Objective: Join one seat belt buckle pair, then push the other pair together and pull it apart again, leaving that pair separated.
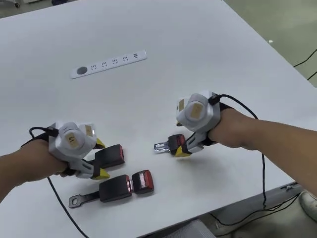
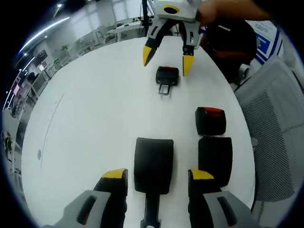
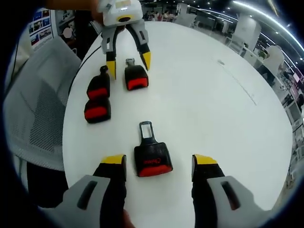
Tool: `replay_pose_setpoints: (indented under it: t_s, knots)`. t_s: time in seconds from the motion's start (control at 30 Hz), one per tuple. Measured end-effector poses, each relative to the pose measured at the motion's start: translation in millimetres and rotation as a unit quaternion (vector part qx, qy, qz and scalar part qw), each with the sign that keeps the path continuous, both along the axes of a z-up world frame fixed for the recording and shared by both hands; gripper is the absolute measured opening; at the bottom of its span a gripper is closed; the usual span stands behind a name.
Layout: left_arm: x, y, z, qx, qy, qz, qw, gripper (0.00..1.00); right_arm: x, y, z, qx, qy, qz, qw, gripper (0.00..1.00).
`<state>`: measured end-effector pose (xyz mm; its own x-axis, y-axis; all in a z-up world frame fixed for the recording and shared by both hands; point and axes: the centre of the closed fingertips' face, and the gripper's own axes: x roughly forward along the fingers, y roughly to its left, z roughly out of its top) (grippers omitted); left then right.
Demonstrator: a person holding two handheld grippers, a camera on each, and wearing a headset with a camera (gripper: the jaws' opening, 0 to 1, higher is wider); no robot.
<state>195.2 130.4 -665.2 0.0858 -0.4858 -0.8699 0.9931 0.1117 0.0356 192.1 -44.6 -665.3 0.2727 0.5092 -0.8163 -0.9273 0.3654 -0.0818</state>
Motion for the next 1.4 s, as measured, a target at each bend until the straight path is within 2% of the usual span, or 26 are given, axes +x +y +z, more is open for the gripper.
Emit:
replay_pose_setpoints:
  t_s: [0.03, 0.1, 0.13, 0.17, 0.27, 0.3, 0.33, 0.4, 0.47, 0.5, 0.53, 0.6, 0.67, 0.7, 0.73, 0.8, 0.83, 0.9, 0.97, 1.03, 1.13, 1.3, 1.4]
  knots:
    - [6.1, 3.8, 1.9, -0.005, -0.009, 0.006, 0.9999, 0.53, -0.7, -1.1, 5.1, 0.001, -0.004, -0.005, 1.0, 0.56]
    - [12.0, 12.3, 6.0, -0.02, -0.015, 0.024, 0.9994, 0.55, -7.7, -2.9, 25.5, 0.006, -0.015, -0.018, 0.9997, 0.57]
    - [11.1, 14.8, 8.8, -0.024, -0.017, 0.032, 0.9991, 0.56, -10.2, -3.9, 30.7, 0.006, -0.019, -0.022, 0.9996, 0.57]
    - [3.1, 12.3, 20.1, -0.031, -0.025, 0.039, 0.9984, 0.57, -13.0, -3.8, 39.3, 0.011, -0.032, -0.03, 0.999, 0.56]
    - [-4.1, 19.3, 27.1, -0.058, -0.042, 0.066, 0.9953, 0.6, -24.3, -1.3, 53.2, 0.032, -0.04, -0.057, 0.997, 0.57]
    - [-10.9, 21.7, 35.8, -0.069, -0.043, 0.078, 0.9936, 0.61, -25.6, 1.3, 54.2, 0.048, -0.046, -0.07, 0.9953, 0.59]
    - [-16.4, 23.8, 37.7, -0.076, -0.042, 0.085, 0.9926, 0.62, -29.5, 1.0, 53.9, 0.048, -0.044, -0.074, 0.9951, 0.61]
    - [-29.9, 29.2, 41.9, -0.084, -0.044, 0.091, 0.9913, 0.65, -45.9, 5.1, 64.3, 0.06, -0.041, -0.091, 0.9932, 0.63]
    - [-44.9, 33.7, 46.5, -0.087, -0.043, 0.104, 0.9898, 0.7, -56.6, 5.2, 64.0, 0.066, -0.038, -0.095, 0.9926, 0.65]
    - [-48.9, 34.7, 49.8, -0.091, -0.047, 0.115, 0.988, 0.74, -58.7, 3.9, 61.6, 0.065, -0.04, -0.098, 0.9923, 0.66]
    - [-53.1, 35.2, 52.9, -0.098, -0.048, 0.126, 0.986, 0.77, -61.0, 2.9, 60.4, 0.066, -0.041, -0.102, 0.9917, 0.67]
    - [-62.8, 39.5, 60.3, -0.121, -0.047, 0.153, 0.9796, 0.8, -73.6, 2.6, 64.7, 0.077, -0.038, -0.117, 0.9895, 0.71]
    - [-71.1, 44.4, 67.3, -0.127, -0.057, 0.167, 0.976, 0.81, -78.4, -0.7, 61.1, 0.08, -0.038, -0.123, 0.9885, 0.74]
    - [-72.1, 45.5, 68.3, -0.128, -0.06, 0.17, 0.9753, 0.82, -81.7, -1.7, 62.8, 0.081, -0.039, -0.126, 0.9879, 0.75]
    - [-72.9, 48.7, 70.9, -0.13, -0.068, 0.18, 0.9726, 0.82, -85.3, -2.6, 65.9, 0.084, -0.04, -0.132, 0.9868, 0.77]
    - [-75.8, 56.7, 76.2, -0.137, -0.084, 0.202, 0.9661, 0.83, -89.0, -4.9, 61.9, 0.091, -0.039, -0.139, 0.9853, 0.79]
    - [-76.6, 63.3, 75.6, -0.143, -0.085, 0.215, 0.9622, 0.83, -93.1, -6.1, 63.2, 0.094, -0.038, -0.145, 0.9843, 0.8]
    - [-83.9, 67.5, 75.4, -0.147, -0.083, 0.227, 0.9591, 0.83, -96.9, -8.0, 63.0, 0.099, -0.038, -0.151, 0.9828, 0.81]
    - [-95.0, 70.1, 69.5, -0.134, -0.081, 0.23, 0.9607, 0.83, -101.4, -8.3, 59.7, 0.1, -0.035, -0.151, 0.9829, 0.82]
    - [-102.1, 70.5, 68.7, -0.13, -0.084, 0.231, 0.9605, 0.83, -105.5, -9.7, 56.0, 0.091, -0.036, -0.144, 0.9847, 0.84]
    - [-104.7, 74.7, 69.4, -0.127, -0.086, 0.233, 0.9603, 0.83, -108.0, -14.0, 53.9, 0.093, -0.038, -0.147, 0.984, 0.87]
    - [-109.2, 70.0, 73.5, -0.131, -0.094, 0.234, 0.9589, 0.86, -117.0, -17.8, 57.1, 0.097, -0.042, -0.16, 0.9814, 0.94]
    - [-107.5, 73.9, 74.2, -0.132, -0.096, 0.242, 0.9565, 0.9, -119.0, -22.6, 52.6, 0.096, -0.04, -0.168, 0.9803, 0.97]
